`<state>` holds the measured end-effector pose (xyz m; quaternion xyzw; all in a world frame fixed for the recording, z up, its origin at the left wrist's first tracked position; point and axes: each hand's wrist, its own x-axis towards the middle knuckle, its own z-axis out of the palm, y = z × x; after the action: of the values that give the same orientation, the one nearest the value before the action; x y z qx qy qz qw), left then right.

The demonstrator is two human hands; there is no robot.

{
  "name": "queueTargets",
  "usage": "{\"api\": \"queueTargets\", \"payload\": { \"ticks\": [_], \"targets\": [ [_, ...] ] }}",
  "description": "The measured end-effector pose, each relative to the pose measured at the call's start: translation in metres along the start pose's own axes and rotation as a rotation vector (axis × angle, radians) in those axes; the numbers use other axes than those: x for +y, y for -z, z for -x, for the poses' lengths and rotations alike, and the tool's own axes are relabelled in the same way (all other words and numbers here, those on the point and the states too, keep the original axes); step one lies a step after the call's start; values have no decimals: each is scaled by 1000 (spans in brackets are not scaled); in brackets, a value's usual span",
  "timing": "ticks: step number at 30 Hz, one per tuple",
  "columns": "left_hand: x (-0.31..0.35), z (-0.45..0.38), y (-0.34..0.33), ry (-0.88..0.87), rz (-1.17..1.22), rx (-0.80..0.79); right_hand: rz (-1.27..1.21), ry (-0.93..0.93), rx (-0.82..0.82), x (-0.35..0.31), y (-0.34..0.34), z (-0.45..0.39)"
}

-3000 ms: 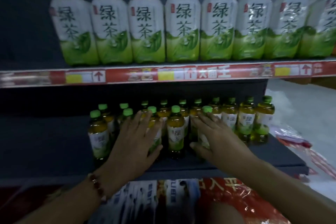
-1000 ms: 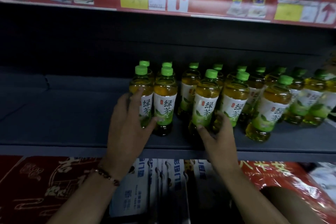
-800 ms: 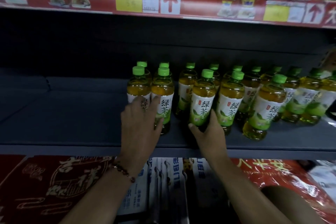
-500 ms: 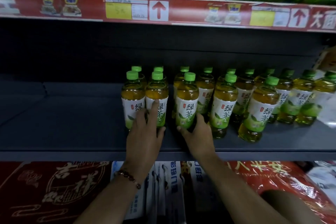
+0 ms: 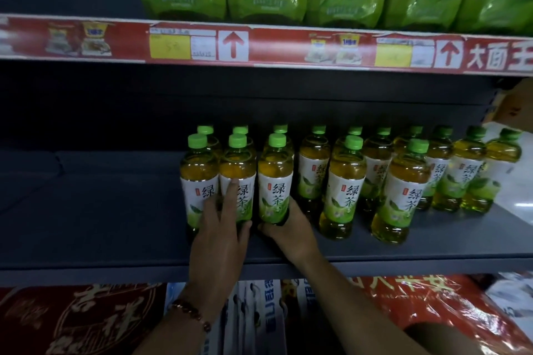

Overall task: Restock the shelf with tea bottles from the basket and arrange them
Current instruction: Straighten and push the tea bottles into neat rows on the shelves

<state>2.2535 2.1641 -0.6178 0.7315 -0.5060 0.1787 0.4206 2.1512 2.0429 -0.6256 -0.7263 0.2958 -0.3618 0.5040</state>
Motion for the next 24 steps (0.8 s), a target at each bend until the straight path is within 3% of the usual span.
{"api": "queueTargets", "payload": {
  "ticks": [8, 14, 24],
  "targets": [
    [2, 0, 1, -14, 59, 6, -88, 15, -39, -2, 7, -5],
    [4, 2, 4, 1, 71, 2, -82, -10, -176, -6, 8, -21],
    [8, 2, 5, 27, -7, -20, 43, 17, -94, 4, 4, -10]
  ]
}}
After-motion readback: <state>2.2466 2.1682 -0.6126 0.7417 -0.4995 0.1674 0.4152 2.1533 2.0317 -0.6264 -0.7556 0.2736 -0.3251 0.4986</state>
